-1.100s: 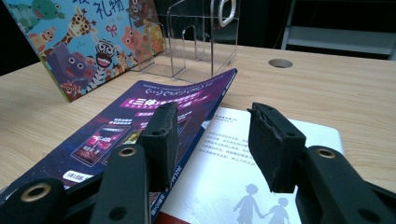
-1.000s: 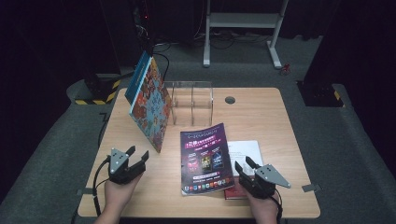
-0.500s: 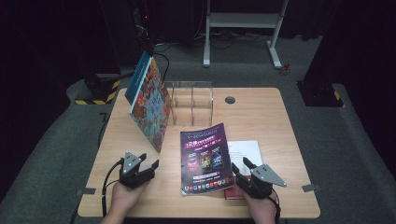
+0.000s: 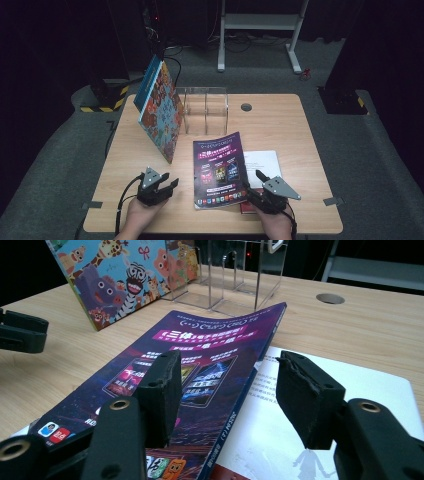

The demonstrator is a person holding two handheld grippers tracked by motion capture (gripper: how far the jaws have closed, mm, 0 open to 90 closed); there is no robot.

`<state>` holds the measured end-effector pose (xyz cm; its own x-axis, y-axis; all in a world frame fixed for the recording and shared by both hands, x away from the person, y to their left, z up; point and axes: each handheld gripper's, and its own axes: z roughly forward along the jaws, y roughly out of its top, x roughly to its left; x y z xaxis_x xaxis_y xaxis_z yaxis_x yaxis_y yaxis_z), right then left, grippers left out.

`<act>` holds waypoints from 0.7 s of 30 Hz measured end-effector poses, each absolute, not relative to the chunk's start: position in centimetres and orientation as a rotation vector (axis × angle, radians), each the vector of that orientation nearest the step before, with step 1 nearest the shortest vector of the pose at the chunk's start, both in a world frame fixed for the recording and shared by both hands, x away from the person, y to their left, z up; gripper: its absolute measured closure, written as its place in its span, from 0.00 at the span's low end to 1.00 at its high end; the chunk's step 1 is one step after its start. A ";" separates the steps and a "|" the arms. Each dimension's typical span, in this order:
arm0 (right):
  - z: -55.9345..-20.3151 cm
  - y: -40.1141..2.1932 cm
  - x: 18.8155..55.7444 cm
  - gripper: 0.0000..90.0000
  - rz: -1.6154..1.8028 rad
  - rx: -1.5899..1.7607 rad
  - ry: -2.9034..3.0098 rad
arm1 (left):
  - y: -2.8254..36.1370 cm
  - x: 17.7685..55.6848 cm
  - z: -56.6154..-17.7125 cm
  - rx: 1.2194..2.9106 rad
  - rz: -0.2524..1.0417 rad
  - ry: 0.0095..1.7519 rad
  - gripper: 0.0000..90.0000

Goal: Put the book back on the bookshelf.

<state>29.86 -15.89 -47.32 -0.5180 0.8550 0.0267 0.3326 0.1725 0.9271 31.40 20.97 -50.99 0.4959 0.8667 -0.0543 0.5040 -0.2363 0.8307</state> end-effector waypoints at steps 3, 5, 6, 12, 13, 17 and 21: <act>-47.3 -15.6 29.9 0.45 1.328 1.120 1.958 | 20.1 31.2 -51.5 1.931 0.561 1.099 0.58; -47.4 -15.5 29.9 0.45 1.329 1.119 1.962 | 19.9 31.2 -51.5 1.938 0.564 1.091 0.57; -47.4 -15.5 29.9 0.44 1.326 1.119 1.968 | 19.7 31.2 -51.6 1.932 0.547 1.098 0.55; -47.5 -15.0 30.0 0.41 1.307 1.137 2.001 | 18.4 31.4 -51.8 1.917 0.411 1.130 0.44; -47.6 -15.0 30.0 0.40 1.306 1.139 2.006 | 18.1 31.5 -51.8 1.917 0.389 1.129 0.44; -47.8 -14.6 30.2 0.38 1.287 1.157 2.034 | 16.7 31.4 -51.8 1.914 0.309 1.111 0.40; -48.0 -14.4 30.2 0.37 1.259 1.160 2.055 | 15.8 31.5 -52.0 1.928 0.286 1.111 0.39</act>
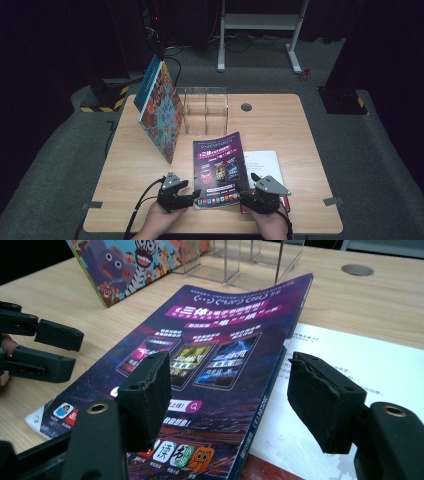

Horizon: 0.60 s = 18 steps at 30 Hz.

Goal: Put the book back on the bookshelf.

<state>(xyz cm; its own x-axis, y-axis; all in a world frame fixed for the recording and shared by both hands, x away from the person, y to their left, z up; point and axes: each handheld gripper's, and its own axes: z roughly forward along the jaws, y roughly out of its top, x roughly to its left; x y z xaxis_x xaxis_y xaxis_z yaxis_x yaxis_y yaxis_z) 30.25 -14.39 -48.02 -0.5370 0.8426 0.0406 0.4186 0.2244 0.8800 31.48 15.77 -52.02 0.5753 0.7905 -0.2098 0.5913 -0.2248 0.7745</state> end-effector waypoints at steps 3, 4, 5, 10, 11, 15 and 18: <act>-48.1 -14.4 30.3 0.36 1.247 1.174 2.059 | 15.3 31.5 -52.1 1.938 0.273 1.112 0.38; -48.1 -14.4 30.3 0.36 1.247 1.174 2.059 | 15.2 31.5 -52.1 1.938 0.267 1.112 0.38; -48.2 -14.4 30.3 0.36 1.244 1.179 2.059 | 15.1 31.5 -52.1 1.946 0.264 1.106 0.38; -48.5 -14.2 30.5 0.35 1.227 1.209 2.087 | 14.6 31.4 -52.2 2.005 0.304 1.076 0.38; -48.5 -14.2 30.5 0.35 1.227 1.209 2.087 | 14.4 31.3 -52.2 2.019 0.318 1.073 0.38; -48.9 -13.9 30.6 0.35 1.204 1.225 2.115 | 13.8 31.0 -52.3 2.068 0.383 1.055 0.36; -49.2 -13.7 30.7 0.35 1.183 1.248 2.142 | 13.8 30.9 -52.3 2.063 0.377 1.060 0.37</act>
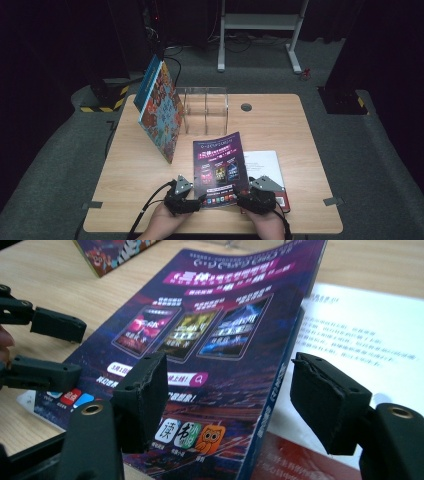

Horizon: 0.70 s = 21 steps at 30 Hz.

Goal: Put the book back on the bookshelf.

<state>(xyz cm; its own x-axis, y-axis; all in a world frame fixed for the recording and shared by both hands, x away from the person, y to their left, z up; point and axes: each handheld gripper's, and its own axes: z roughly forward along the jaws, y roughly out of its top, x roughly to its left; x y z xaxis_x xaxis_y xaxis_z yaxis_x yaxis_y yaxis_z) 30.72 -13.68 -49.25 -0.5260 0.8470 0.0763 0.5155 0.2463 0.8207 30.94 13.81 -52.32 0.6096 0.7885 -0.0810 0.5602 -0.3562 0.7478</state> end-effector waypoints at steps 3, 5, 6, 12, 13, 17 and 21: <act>-49.5 -13.4 30.7 0.34 1.165 1.260 2.151 | 13.8 30.9 -52.3 2.058 0.352 1.062 0.39; -49.6 -13.4 30.8 0.35 1.160 1.270 2.156 | 13.8 30.8 -52.3 2.057 0.352 1.061 0.39; -49.7 -13.5 31.0 0.36 1.153 1.286 2.165 | 13.7 30.8 -52.3 2.063 0.372 1.049 0.40; -49.6 -13.5 31.1 0.41 1.150 1.290 2.160 | 13.5 30.6 -52.3 2.062 0.388 1.036 0.41; -49.6 -13.5 31.1 0.43 1.148 1.293 2.157 | 13.5 30.6 -52.3 2.062 0.388 1.035 0.41; -49.6 -13.5 31.0 0.52 1.141 1.278 2.151 | 13.6 30.7 -52.3 2.067 0.392 1.031 0.41; -49.6 -13.5 30.9 0.64 1.125 1.258 2.149 | 13.7 30.6 -52.3 2.068 0.393 1.034 0.40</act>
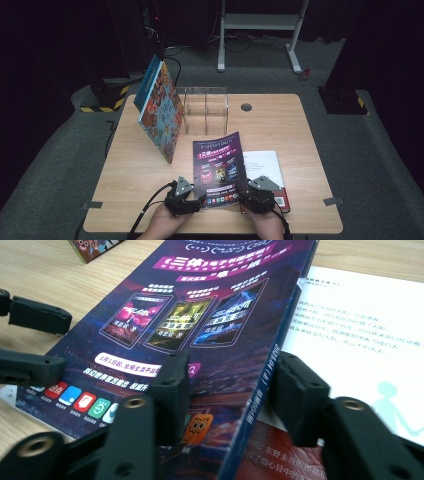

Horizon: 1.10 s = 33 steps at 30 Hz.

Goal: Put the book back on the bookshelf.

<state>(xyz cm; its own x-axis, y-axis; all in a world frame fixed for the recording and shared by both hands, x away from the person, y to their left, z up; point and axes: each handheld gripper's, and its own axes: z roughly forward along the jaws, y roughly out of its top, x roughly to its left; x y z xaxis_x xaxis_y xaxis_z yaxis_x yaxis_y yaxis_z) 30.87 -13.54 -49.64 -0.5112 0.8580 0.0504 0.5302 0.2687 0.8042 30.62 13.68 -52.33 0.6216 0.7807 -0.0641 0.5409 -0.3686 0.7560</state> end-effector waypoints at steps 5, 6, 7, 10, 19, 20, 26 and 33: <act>-49.7 -13.4 30.5 0.71 1.119 1.208 2.153 | 13.7 30.6 -52.4 2.056 0.385 1.058 0.37; -49.7 -13.3 30.4 0.72 1.116 1.193 2.152 | 13.7 30.7 -52.4 2.059 0.391 1.058 0.35; -49.6 -13.3 30.1 0.74 1.115 1.174 2.150 | 13.7 30.7 -52.4 2.060 0.388 1.063 0.33; -49.4 -13.3 29.6 0.75 1.123 1.162 2.143 | 13.7 31.0 -52.4 2.068 0.387 1.070 0.28; -49.2 -13.8 28.4 0.76 1.143 1.159 2.173 | 13.8 31.5 -52.3 2.040 0.402 1.137 0.30; -49.2 -13.8 28.3 0.76 1.144 1.161 2.176 | 13.8 31.5 -52.3 2.041 0.412 1.137 0.31; -49.3 -13.7 27.7 0.75 1.132 1.172 2.184 | 13.7 31.7 -52.2 2.038 0.432 1.149 0.31; -49.4 -14.0 27.7 0.68 1.135 1.215 2.180 | 13.6 31.8 -52.1 2.071 0.505 1.086 0.33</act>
<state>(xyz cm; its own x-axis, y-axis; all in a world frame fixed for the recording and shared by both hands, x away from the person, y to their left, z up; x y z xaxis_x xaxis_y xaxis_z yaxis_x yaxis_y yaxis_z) 27.72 -13.95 -49.40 -0.5441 0.8380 0.0428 0.5154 0.2935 0.8051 31.79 13.57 -52.14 0.5656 0.8246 0.0072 0.5373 -0.3751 0.7554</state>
